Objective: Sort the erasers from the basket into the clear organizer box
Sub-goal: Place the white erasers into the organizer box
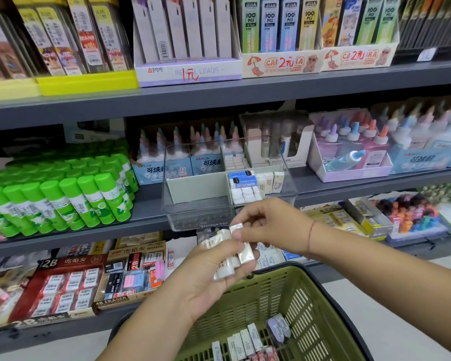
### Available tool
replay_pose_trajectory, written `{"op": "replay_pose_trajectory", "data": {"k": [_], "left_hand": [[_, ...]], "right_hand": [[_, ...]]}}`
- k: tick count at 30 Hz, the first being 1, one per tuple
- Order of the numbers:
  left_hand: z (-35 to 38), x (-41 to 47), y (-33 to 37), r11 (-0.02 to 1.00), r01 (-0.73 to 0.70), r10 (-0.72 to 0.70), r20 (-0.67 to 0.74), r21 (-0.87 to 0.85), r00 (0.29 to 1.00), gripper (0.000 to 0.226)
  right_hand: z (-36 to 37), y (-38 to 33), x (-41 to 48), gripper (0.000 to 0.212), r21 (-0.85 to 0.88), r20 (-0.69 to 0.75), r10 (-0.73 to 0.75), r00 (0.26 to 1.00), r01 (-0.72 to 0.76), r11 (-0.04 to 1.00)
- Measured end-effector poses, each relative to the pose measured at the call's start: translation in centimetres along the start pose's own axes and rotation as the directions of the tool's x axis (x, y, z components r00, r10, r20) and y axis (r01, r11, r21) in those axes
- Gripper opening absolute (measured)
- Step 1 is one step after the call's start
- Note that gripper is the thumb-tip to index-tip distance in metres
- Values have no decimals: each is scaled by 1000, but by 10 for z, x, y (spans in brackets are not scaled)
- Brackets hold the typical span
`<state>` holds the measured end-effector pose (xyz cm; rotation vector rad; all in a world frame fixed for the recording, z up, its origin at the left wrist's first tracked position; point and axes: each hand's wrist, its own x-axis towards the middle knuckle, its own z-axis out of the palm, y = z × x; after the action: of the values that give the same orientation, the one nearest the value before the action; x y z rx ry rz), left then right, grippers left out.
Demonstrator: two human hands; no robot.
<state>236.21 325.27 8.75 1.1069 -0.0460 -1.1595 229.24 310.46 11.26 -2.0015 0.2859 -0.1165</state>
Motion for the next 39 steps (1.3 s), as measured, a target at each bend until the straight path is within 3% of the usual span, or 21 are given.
{"op": "replay_pose_trajectory", "data": {"k": [3,7,9,11,13,18,22,27,33,35,37,39], "left_hand": [[2,-2,-4,999,18,-17,-24,36,1000,11],[5,-3,-1,999,36,-36,-19,-6,999,35],[4,-4,2,998,51,-51,-14,-27,999,45],[2,-3,3,997,71,-71,-17,-24,997,53],[-1,-3,2,996,90,-90,-15,-15,996,56],[-3,-1,0,993,117,-117,-25,-27,993,46],[-5,1,2,986,117,-124,-57,-114,991,50],[-8,2,3,992,105,-107,-33,-74,994,64],[-3,0,3,995,71,-70,11,-76,997,61],[0,-2,2,997,43,-44,-15,-66,999,64],[1,-3,1,997,24,-31,-81,-76,996,73],[2,-2,2,994,0,-17,-152,-107,988,84]], "right_hand": [[0,2,-1,12,35,8,81,997,-81,996],[-24,-7,-1,11,158,11,140,990,-140,977],[-52,-11,4,8,160,-154,117,981,-92,983],[-85,-12,12,8,-69,-390,16,921,-47,997],[-109,-7,25,9,-343,-478,-90,874,-91,935],[-111,16,63,20,-720,-288,-129,949,-126,683],[-106,30,79,18,-848,-213,-234,949,-60,527],[-102,44,83,16,-863,-218,-253,942,-65,500],[-98,44,79,16,-877,-232,-250,940,-91,471],[-90,35,72,19,-860,-266,-286,921,-93,502],[-73,20,56,19,-730,-321,-325,890,-14,683],[-48,5,36,23,-449,-286,-233,930,85,890]]}}
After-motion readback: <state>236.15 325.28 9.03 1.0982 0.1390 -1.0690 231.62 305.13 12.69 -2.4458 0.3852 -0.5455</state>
